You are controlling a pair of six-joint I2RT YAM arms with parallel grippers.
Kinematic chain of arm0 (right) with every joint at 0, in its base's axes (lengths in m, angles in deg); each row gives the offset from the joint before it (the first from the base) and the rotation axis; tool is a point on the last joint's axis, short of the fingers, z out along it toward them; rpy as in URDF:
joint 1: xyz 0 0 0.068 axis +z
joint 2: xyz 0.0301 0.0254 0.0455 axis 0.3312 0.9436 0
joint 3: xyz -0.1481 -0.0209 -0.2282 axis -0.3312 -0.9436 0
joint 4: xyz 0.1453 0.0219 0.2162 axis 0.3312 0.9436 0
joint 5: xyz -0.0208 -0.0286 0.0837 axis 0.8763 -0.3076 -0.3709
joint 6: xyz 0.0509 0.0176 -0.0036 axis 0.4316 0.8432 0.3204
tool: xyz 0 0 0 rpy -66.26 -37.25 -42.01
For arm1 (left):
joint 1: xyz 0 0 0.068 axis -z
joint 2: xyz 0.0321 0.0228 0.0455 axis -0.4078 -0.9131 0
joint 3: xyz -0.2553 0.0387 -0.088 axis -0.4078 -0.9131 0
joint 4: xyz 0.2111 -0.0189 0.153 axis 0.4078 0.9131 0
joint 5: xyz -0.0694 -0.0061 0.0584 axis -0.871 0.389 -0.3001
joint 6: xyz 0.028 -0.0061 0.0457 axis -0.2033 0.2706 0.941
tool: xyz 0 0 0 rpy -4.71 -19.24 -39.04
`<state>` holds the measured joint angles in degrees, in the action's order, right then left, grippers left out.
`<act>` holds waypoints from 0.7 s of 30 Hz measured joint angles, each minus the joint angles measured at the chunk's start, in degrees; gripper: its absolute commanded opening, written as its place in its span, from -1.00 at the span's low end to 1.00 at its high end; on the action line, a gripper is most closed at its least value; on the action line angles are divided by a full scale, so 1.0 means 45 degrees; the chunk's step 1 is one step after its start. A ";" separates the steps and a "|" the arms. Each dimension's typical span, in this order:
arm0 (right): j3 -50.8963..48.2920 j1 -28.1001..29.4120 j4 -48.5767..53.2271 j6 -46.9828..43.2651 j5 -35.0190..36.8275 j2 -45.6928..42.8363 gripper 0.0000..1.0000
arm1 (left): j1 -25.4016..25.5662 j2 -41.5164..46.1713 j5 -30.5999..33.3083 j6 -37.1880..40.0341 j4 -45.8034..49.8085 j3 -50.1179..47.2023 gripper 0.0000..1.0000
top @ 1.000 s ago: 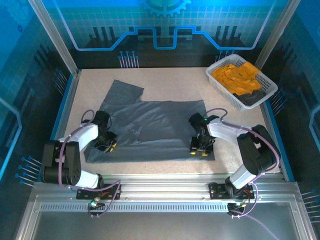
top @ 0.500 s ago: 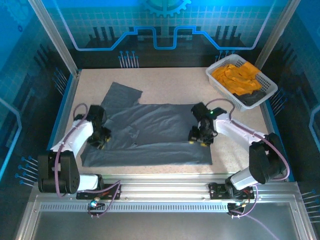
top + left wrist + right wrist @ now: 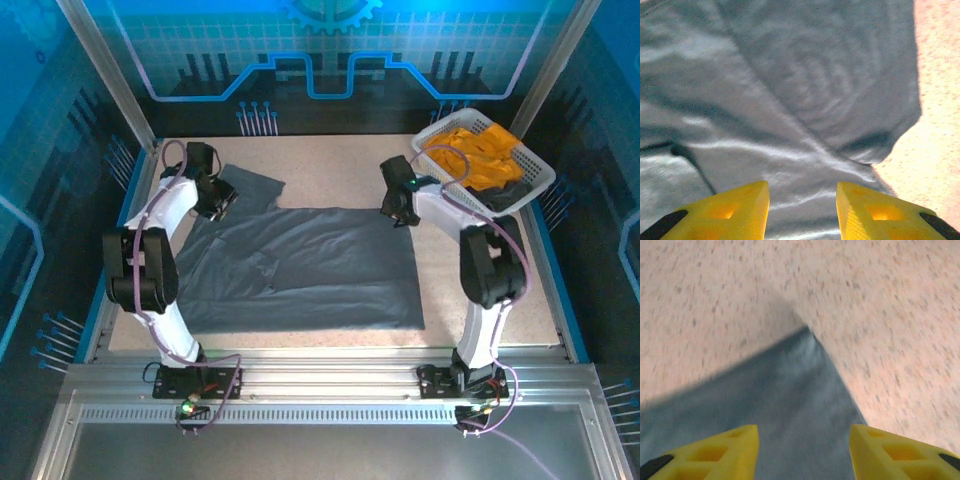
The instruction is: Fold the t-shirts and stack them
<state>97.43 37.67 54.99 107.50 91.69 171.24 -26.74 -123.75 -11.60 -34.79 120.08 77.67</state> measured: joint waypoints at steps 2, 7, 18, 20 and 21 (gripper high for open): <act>0.1088 -0.0233 0.0000 -0.0087 0.0029 0.1093 0.00 | -0.0189 -0.0092 -0.0209 0.0024 -0.0355 0.0170 -0.19; 0.2545 -0.0588 0.0413 -0.0253 -0.0107 0.2584 -0.02 | -0.0903 -0.0413 -0.0588 -0.0015 -0.1049 0.0374 -0.17; 0.5003 -0.0670 0.2205 -0.0427 -0.0525 0.4561 -0.39 | -0.1622 -0.2793 -0.1078 -0.0097 -0.1545 0.2623 -0.04; 0.5241 -0.0670 0.2365 -0.0534 -0.0578 0.4745 -0.57 | -0.1685 -0.3342 -0.1073 -0.0092 -0.1569 0.3366 0.00; 0.5328 -0.0665 0.2458 -0.0544 -0.0607 0.4760 -0.64 | -0.1719 -0.3628 -0.1078 -0.0092 -0.1579 0.3735 0.02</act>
<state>121.40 34.67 66.05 105.05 88.95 192.66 -34.48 -140.08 -16.46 -35.20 112.98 94.47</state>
